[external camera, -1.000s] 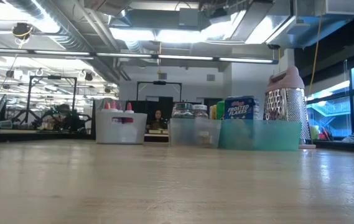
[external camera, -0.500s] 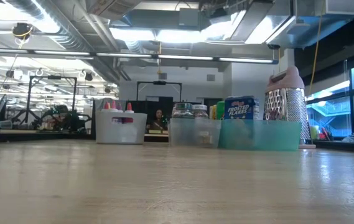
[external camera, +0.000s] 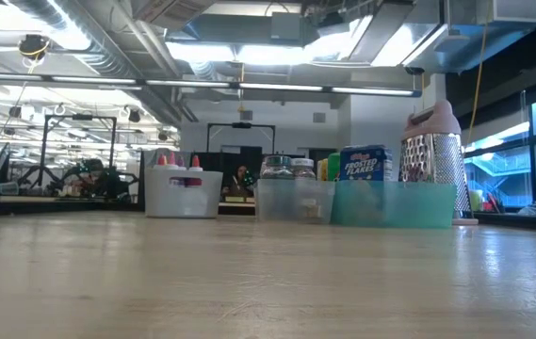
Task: Pick & Place Kitchen Items
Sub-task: Put the light blue cereal box into the green bin
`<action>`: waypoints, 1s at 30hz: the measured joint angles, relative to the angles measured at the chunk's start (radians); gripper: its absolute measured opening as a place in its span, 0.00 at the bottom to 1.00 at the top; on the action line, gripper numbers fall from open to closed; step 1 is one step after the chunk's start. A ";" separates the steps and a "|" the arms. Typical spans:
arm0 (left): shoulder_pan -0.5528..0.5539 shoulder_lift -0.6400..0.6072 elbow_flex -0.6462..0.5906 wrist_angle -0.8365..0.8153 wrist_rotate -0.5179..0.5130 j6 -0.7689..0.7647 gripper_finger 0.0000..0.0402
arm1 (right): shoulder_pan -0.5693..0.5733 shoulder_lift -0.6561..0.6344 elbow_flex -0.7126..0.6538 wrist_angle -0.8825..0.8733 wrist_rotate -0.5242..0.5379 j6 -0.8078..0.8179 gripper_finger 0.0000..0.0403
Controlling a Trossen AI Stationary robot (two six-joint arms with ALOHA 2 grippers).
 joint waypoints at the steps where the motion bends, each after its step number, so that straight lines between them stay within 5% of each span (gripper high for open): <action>1: 0.000 0.000 0.000 0.000 0.000 0.000 0.32 | 0.000 0.000 0.000 -0.002 0.000 0.000 0.60; 23: -0.002 -0.001 0.000 -0.007 -0.032 -0.080 0.32 | -0.005 0.000 0.000 -0.028 -0.015 -0.004 0.38; 30: -0.002 -0.002 0.000 -0.010 -0.026 -0.095 0.44 | -0.006 0.000 -0.001 -0.035 -0.012 -0.008 0.38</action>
